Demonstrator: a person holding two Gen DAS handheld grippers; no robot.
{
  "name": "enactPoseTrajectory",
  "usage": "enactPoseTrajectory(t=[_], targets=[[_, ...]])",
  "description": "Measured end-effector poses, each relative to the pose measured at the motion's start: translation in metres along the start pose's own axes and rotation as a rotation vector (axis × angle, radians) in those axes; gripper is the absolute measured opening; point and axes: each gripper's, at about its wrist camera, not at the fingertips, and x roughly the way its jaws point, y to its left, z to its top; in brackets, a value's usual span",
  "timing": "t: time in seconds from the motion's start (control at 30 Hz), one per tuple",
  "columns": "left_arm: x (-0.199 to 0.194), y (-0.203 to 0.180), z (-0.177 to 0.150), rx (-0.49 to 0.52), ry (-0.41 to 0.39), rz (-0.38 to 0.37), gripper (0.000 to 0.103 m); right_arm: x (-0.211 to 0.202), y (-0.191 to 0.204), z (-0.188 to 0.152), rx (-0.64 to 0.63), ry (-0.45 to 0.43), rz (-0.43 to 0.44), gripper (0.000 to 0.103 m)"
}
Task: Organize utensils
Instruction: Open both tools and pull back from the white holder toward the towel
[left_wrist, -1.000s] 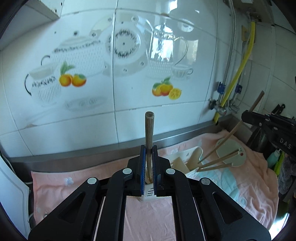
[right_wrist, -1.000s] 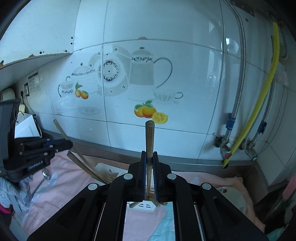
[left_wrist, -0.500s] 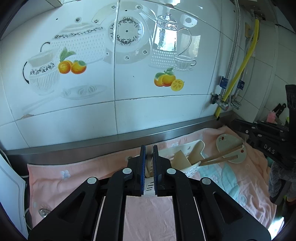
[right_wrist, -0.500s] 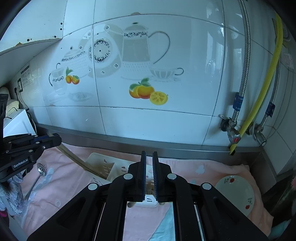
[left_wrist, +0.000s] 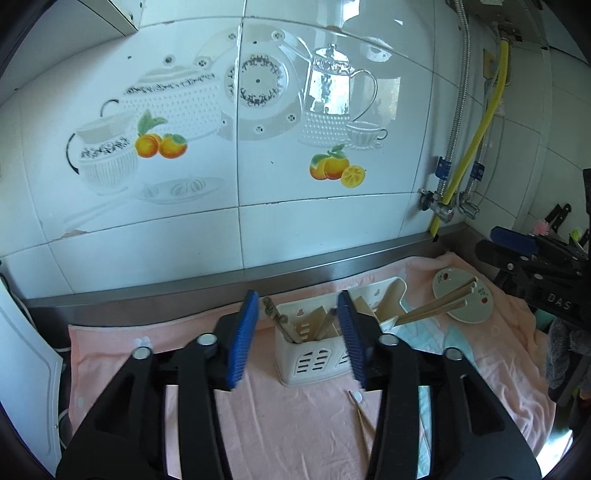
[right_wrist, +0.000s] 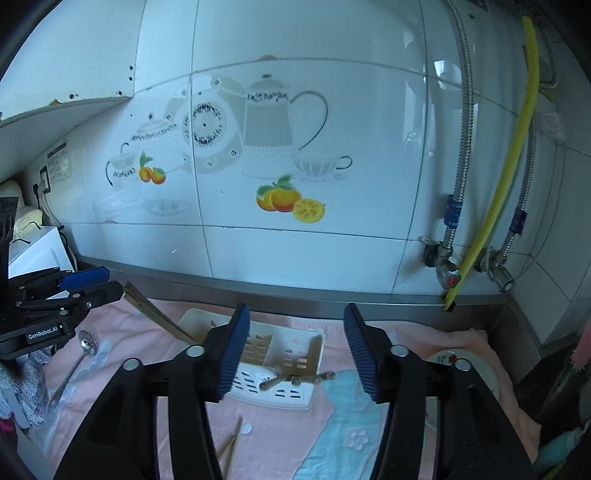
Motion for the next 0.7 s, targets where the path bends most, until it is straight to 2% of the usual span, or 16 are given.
enactPoseTrajectory(t=[0.07, 0.13, 0.2, 0.27, 0.33, 0.4, 0.7], targets=[[-0.009, -0.002, -0.004, 0.008, -0.008, 0.021, 0.065, -0.011, 0.002, -0.003, -0.005, -0.015, -0.006, 0.064], [-0.018, -0.002, -0.01, 0.014, -0.02, 0.035, 0.075, -0.023, 0.003, -0.009, -0.01, -0.033, -0.01, 0.07], [-0.027, -0.003, -0.017, 0.02, -0.03, 0.042, 0.077, -0.032, 0.003, -0.016, -0.007, -0.04, -0.006, 0.073], [-0.034, -0.003, -0.024, 0.021, -0.036, 0.049, 0.084, -0.041, 0.005, -0.024, -0.003, -0.044, -0.003, 0.078], [-0.042, -0.002, -0.033, 0.023, -0.042, 0.053, 0.087, -0.048, 0.006, -0.034, 0.005, -0.048, -0.003, 0.081], [-0.05, -0.002, -0.043, 0.026, -0.052, 0.065, 0.09, -0.055, 0.009, -0.045, 0.012, -0.047, -0.005, 0.091], [-0.077, 0.002, -0.089, 0.003, -0.087, 0.095, 0.096, -0.072, 0.026, -0.098, 0.029, -0.029, 0.013, 0.094]])
